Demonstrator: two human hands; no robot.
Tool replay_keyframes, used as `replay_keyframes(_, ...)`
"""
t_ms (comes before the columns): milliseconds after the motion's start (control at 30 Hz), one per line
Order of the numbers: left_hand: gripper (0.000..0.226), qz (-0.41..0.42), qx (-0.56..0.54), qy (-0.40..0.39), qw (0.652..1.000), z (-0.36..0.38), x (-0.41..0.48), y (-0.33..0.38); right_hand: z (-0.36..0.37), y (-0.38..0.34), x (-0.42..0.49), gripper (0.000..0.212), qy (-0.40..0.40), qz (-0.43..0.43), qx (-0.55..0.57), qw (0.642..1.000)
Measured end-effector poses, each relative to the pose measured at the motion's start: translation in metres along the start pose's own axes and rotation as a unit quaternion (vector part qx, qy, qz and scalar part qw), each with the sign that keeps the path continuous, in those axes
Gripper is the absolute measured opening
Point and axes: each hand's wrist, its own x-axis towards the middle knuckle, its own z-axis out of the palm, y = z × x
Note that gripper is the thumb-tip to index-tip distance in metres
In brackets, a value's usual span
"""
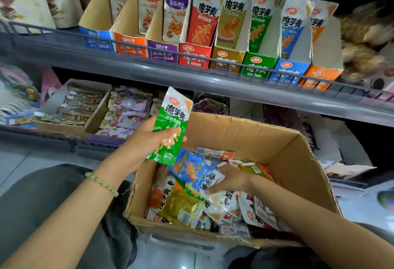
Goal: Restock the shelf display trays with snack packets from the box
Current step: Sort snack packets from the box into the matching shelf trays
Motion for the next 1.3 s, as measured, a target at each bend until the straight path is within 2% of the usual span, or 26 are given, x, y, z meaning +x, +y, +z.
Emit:
replay_keyframes(67,0.026,-0.004,0.006,0.002,1.000,0.000,0.001,-0.001,-0.012,0.003,-0.020,0.042,0.009,-0.036,0.102,0.994)
replay_keyframes(133,0.026,-0.009,-0.002,-0.002,1.000,0.001,0.001,0.000,-0.029,0.004,-0.043,0.030,0.026,-0.051,0.179,0.982)
replay_keyframes(233,0.026,-0.016,-0.041,-0.015,0.999,0.004,0.000,0.001,-0.054,0.008,-0.073,0.036,0.030,-0.081,0.249,0.965)
replay_keyframes(333,0.032,-0.062,-0.055,-0.011,0.996,0.013,0.005,-0.010,-0.066,0.012,-0.093,0.063,0.033,-0.120,0.310,0.942)
replay_keyframes(367,0.044,-0.088,-0.045,-0.018,0.995,0.020,0.002,-0.011,-0.066,0.011,-0.096,0.068,0.043,-0.137,0.323,0.935)
replay_keyframes(433,0.081,-0.132,-0.015,-0.066,0.989,0.033,0.001,-0.019,-0.060,0.006,-0.097,0.065,0.056,-0.162,0.343,0.923)
replay_keyframes(467,0.081,-0.141,-0.001,-0.090,0.986,0.041,0.000,-0.023,-0.056,0.002,-0.095,0.057,0.056,-0.168,0.347,0.921)
replay_keyframes(567,0.030,-0.095,0.064,-0.101,0.988,0.059,-0.005,-0.030,-0.041,-0.008,-0.090,0.027,0.058,-0.154,0.290,0.943)
replay_keyframes(667,0.023,-0.040,0.054,-0.019,0.998,0.054,-0.005,-0.026,-0.043,0.003,-0.084,0.018,0.075,-0.142,0.244,0.956)
replay_keyframes(733,0.022,-0.025,-0.002,0.063,0.998,0.039,-0.001,-0.018,-0.052,0.016,-0.085,0.033,0.087,-0.118,0.216,0.965)
replay_keyframes(767,0.021,-0.016,-0.027,0.093,0.995,0.032,0.003,-0.017,-0.054,0.019,-0.087,0.051,0.099,-0.105,0.182,0.973)
replay_keyframes(833,0.023,-0.007,-0.065,0.126,0.990,0.024,0.006,-0.011,-0.057,0.022,-0.085,0.091,0.164,-0.090,0.083,0.979)
replay_keyframes(867,0.025,-0.014,-0.080,0.129,0.988,0.024,0.006,-0.009,-0.055,0.017,-0.083,0.093,0.214,-0.101,0.054,0.970)
replay_keyframes(900,0.027,-0.022,-0.094,0.123,0.988,0.025,0.007,-0.011,-0.052,0.009,-0.083,0.082,0.250,-0.126,0.057,0.958)
replay_keyframes(933,0.029,-0.031,-0.102,0.113,0.988,0.029,0.005,-0.012,-0.046,-0.004,-0.083,0.066,0.250,-0.157,0.099,0.950)
replay_keyframes(1033,0.029,-0.038,-0.101,0.077,0.991,0.042,0.002,-0.018,-0.022,-0.042,-0.077,0.033,0.135,-0.194,0.211,0.948)
replay_keyframes(1100,0.032,-0.032,-0.095,0.064,0.993,0.044,0.000,-0.017,-0.012,-0.055,-0.067,0.015,0.135,-0.215,0.250,0.934)
replay_keyframes(1167,0.037,-0.028,-0.078,0.076,0.994,0.037,0.002,-0.014,-0.019,-0.061,-0.063,0.014,0.188,-0.218,0.326,0.900)
replay_keyframes(1233,0.032,-0.007,-0.074,0.119,0.990,0.021,0.007,-0.006,-0.039,-0.065,-0.069,0.019,0.226,-0.242,0.411,0.849)
replay_keyframes(1267,0.036,-0.002,-0.074,0.136,0.988,0.013,0.009,-0.001,-0.052,-0.066,-0.075,0.021,0.237,-0.255,0.418,0.839)
replay_keyframes(1300,0.054,-0.003,-0.069,0.142,0.988,0.006,0.010,0.005,-0.063,-0.067,-0.079,0.020,0.245,-0.265,0.393,0.846)
